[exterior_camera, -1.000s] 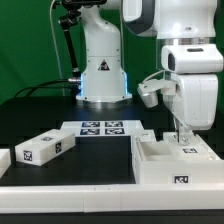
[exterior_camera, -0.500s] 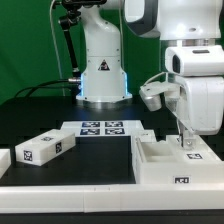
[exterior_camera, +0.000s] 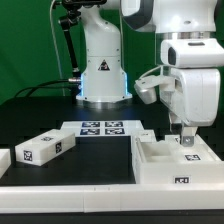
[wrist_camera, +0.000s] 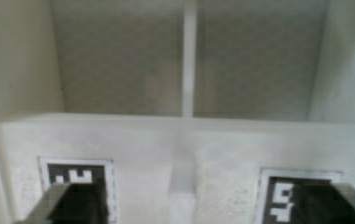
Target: Assemble cabinet
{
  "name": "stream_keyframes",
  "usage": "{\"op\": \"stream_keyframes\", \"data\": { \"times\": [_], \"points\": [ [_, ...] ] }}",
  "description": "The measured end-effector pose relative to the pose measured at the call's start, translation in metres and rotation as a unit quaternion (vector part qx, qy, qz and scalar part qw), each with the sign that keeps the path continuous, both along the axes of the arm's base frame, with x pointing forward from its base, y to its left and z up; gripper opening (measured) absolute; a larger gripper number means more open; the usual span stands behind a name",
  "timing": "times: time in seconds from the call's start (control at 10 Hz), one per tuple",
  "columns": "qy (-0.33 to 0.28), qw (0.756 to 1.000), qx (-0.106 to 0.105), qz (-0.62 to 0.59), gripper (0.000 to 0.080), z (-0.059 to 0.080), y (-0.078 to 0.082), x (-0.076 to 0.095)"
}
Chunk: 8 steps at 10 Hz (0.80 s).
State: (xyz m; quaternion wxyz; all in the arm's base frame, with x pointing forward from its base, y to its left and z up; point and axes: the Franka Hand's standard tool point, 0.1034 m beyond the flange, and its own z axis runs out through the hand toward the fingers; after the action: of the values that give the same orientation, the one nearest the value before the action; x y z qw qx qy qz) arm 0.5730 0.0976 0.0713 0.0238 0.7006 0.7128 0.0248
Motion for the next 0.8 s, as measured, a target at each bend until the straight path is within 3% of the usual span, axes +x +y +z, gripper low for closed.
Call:
{"op": "stream_keyframes", "data": {
  "times": [0.1,0.2,0.3,0.6,0.8],
  "points": [
    [-0.002,1.000,-0.003,0.006,0.0603,0.006,-0.003,-0.003],
    [-0.003,1.000,-0.007,0.005,0.0756,0.013,-0.004,-0.013],
    [-0.002,1.000,-0.013,-0.010,0.0786,0.022,-0.006,-0.034],
    [-0.009,0.998,-0.009,-0.060,0.0797,0.026,-0.016,-0.090],
    [0.004,0.997,-0.010,-0.077,0.0796,0.015,-0.016,-0.120]
  ]
}}
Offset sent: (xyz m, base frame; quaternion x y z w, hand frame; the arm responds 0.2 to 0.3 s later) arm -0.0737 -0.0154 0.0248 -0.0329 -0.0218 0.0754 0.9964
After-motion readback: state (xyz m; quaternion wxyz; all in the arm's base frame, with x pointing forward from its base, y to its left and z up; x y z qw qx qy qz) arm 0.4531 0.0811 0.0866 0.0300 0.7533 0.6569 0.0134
